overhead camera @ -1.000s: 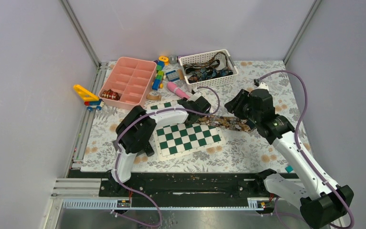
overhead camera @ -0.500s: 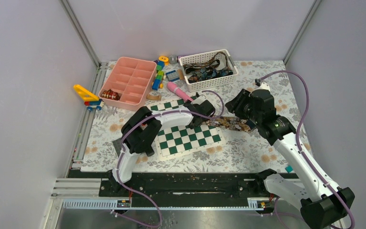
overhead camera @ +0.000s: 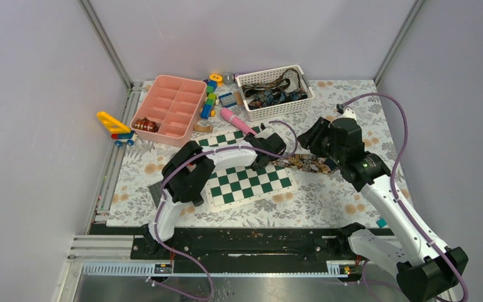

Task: Roll the ties
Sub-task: Roll the tie at the center of the board.

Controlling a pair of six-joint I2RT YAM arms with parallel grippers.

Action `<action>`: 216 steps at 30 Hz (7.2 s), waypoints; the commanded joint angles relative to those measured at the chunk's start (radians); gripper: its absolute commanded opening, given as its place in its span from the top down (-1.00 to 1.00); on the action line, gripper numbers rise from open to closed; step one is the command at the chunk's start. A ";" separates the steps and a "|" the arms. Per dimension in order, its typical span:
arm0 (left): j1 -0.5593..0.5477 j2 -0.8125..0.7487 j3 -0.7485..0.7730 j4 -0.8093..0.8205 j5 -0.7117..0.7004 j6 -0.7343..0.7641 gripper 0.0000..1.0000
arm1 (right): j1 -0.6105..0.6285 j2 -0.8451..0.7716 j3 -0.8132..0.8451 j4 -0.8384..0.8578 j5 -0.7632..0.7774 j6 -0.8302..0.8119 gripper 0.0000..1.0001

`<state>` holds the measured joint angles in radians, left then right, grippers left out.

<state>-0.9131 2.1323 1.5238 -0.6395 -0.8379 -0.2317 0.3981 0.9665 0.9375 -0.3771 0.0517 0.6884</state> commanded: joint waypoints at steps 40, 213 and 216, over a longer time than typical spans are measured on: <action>-0.026 0.012 0.110 -0.058 0.188 -0.047 -0.01 | -0.006 -0.021 0.003 -0.011 -0.001 -0.017 -0.02; 0.445 -0.314 -0.730 1.103 1.152 -0.388 -0.15 | 0.185 1.080 0.498 -0.012 -0.219 0.069 0.38; 0.445 -0.311 -0.730 1.109 1.157 -0.391 -0.04 | 0.185 1.079 0.498 -0.011 -0.219 0.069 0.38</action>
<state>-0.4675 1.8023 0.7898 0.4259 0.2916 -0.6258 0.5888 2.0319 1.4277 -0.3683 -0.1947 0.7502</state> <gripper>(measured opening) 0.555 0.312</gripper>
